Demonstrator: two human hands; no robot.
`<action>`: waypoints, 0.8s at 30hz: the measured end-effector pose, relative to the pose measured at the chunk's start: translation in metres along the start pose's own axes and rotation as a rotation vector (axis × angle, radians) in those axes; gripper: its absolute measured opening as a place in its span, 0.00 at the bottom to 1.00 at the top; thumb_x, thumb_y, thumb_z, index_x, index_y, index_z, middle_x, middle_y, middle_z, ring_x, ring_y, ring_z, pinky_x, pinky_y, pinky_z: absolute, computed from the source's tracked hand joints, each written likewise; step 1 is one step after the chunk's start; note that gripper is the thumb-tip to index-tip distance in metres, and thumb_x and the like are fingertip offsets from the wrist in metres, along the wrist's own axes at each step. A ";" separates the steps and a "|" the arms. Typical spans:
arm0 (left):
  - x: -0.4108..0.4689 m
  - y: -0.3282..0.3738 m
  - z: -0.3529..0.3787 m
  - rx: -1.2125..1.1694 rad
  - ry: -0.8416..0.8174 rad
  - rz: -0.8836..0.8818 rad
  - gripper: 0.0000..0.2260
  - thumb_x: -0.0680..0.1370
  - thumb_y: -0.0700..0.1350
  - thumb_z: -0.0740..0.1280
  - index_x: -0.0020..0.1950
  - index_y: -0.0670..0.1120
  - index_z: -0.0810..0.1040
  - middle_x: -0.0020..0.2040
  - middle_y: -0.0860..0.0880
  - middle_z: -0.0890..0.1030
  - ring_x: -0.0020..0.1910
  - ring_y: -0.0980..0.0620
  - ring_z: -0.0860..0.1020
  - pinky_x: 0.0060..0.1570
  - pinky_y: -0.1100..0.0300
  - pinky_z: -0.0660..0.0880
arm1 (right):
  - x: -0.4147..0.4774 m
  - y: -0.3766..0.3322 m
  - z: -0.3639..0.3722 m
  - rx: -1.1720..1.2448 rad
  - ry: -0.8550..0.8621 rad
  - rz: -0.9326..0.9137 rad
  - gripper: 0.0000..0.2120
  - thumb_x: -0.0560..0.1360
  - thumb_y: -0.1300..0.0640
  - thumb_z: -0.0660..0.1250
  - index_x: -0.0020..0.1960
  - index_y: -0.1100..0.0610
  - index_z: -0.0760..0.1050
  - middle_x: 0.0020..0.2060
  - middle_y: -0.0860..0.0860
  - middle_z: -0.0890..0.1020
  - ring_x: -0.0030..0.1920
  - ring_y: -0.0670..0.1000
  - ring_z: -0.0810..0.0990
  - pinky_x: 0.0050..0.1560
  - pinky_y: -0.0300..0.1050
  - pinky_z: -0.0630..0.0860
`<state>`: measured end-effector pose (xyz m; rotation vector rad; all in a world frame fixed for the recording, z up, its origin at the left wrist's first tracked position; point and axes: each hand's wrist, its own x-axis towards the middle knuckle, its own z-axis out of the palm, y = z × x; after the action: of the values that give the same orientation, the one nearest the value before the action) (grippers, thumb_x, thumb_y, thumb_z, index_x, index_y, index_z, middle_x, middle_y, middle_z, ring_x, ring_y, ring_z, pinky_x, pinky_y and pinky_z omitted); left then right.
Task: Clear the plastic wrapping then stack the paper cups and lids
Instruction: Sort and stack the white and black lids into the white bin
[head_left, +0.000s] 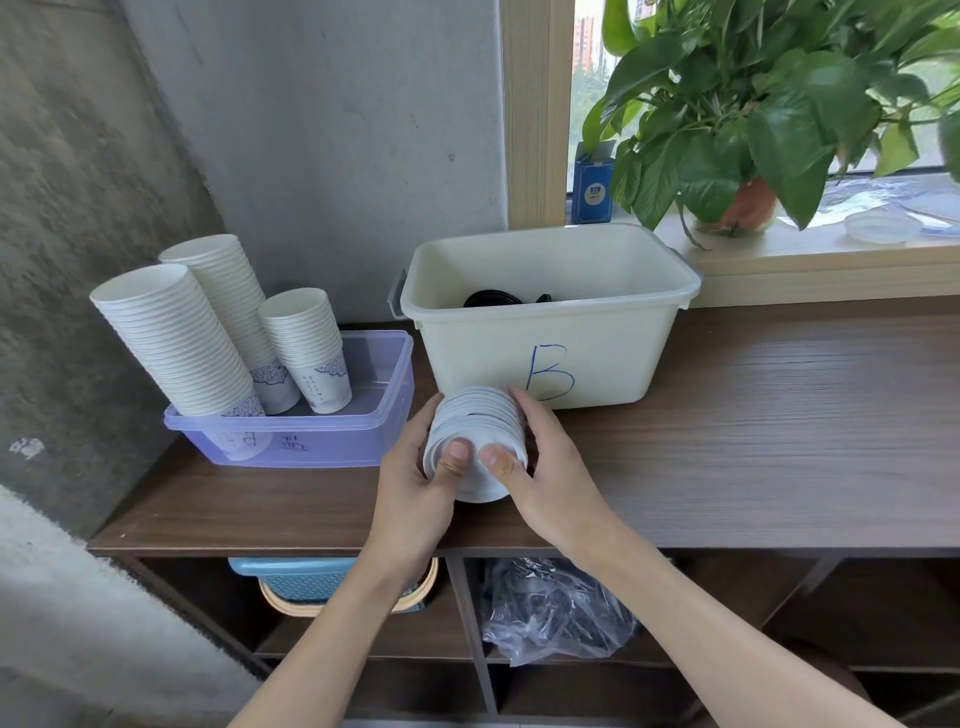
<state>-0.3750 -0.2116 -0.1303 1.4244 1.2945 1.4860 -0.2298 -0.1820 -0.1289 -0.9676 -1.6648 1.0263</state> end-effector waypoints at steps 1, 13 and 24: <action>0.000 -0.001 0.000 0.019 0.005 0.001 0.31 0.72 0.64 0.69 0.70 0.50 0.73 0.62 0.50 0.82 0.61 0.52 0.80 0.57 0.64 0.75 | 0.000 0.000 0.000 -0.003 0.006 -0.012 0.24 0.74 0.49 0.69 0.68 0.44 0.66 0.63 0.43 0.74 0.63 0.37 0.71 0.62 0.30 0.65; -0.002 -0.002 0.010 0.153 0.133 -0.016 0.15 0.78 0.35 0.67 0.64 0.46 0.74 0.57 0.50 0.81 0.52 0.62 0.79 0.49 0.72 0.73 | 0.001 0.008 0.001 -0.028 0.046 -0.041 0.20 0.73 0.56 0.68 0.63 0.52 0.70 0.58 0.48 0.76 0.58 0.43 0.75 0.59 0.35 0.70; -0.003 0.001 0.006 0.154 0.061 -0.026 0.28 0.75 0.56 0.66 0.74 0.49 0.69 0.69 0.53 0.75 0.68 0.57 0.73 0.69 0.53 0.71 | 0.000 0.001 -0.001 -0.078 0.019 -0.022 0.22 0.74 0.58 0.71 0.64 0.46 0.68 0.57 0.42 0.73 0.57 0.30 0.69 0.56 0.22 0.63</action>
<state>-0.3688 -0.2137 -0.1304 1.4638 1.4871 1.4484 -0.2289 -0.1815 -0.1296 -1.0039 -1.7067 0.9410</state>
